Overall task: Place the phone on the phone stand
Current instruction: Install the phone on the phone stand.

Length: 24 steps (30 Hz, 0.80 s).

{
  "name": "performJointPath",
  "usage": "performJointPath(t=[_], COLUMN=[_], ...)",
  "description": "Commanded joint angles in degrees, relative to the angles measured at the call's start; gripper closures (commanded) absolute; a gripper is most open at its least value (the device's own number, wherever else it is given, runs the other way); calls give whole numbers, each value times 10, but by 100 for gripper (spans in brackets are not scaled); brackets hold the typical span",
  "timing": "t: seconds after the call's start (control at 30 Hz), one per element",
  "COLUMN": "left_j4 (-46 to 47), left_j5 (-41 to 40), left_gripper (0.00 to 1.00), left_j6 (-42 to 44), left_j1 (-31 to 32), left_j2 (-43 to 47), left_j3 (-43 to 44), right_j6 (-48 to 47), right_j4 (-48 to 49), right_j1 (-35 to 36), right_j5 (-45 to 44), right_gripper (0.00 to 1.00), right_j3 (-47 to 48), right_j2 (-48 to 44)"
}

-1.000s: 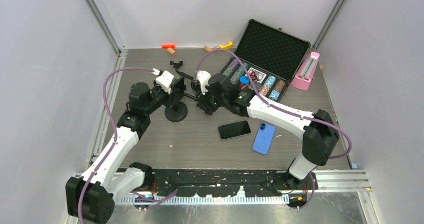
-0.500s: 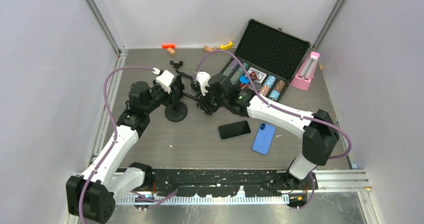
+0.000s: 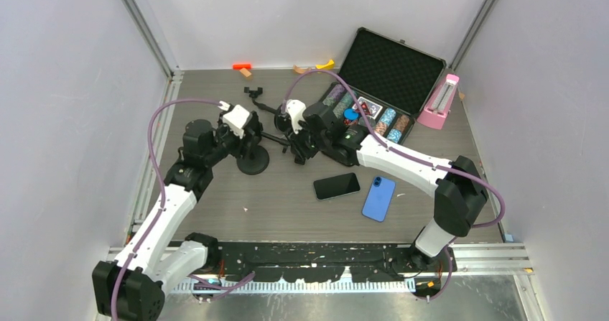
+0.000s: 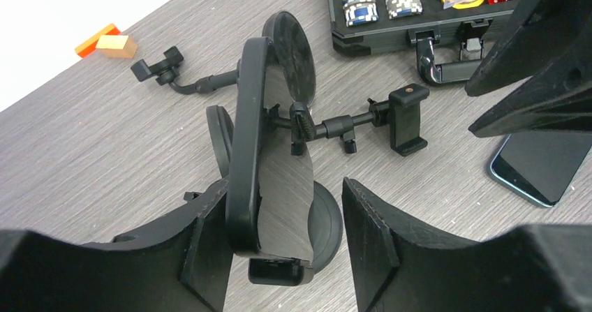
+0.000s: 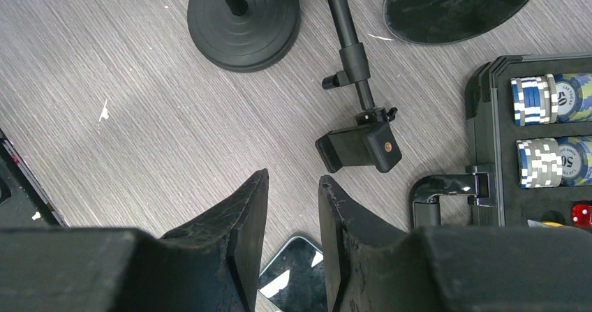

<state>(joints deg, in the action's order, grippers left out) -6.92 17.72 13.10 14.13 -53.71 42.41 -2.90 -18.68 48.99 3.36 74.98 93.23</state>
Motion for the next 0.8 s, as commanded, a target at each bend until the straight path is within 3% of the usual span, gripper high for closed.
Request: performJointPath(t=[0.0,0.1,0.4,0.6,0.77], left_j4=[-116,-118,-113,-139,-138], left_j5=[-28,-28,-32,-5,7], left_gripper=[41,28,15,17,27], left_j6=[2,-2,-2,-3,-8], left_j1=[-7,-7,-7,-7,-7], left_j2=[12,20,29,23,21], left_j3=[-2,3,25,45,36], right_j6=[-4,-4,-4,-2,-2], right_j4=[14,13,14,15,16], right_j1=[-2,-3,-3,-4,-4], right_j5=[8,12,17,21,23], right_gripper=[62,62,62,62,62], right_j3=[1,3,1,1,1], right_j2=[-20,-16,-15,-12,-11])
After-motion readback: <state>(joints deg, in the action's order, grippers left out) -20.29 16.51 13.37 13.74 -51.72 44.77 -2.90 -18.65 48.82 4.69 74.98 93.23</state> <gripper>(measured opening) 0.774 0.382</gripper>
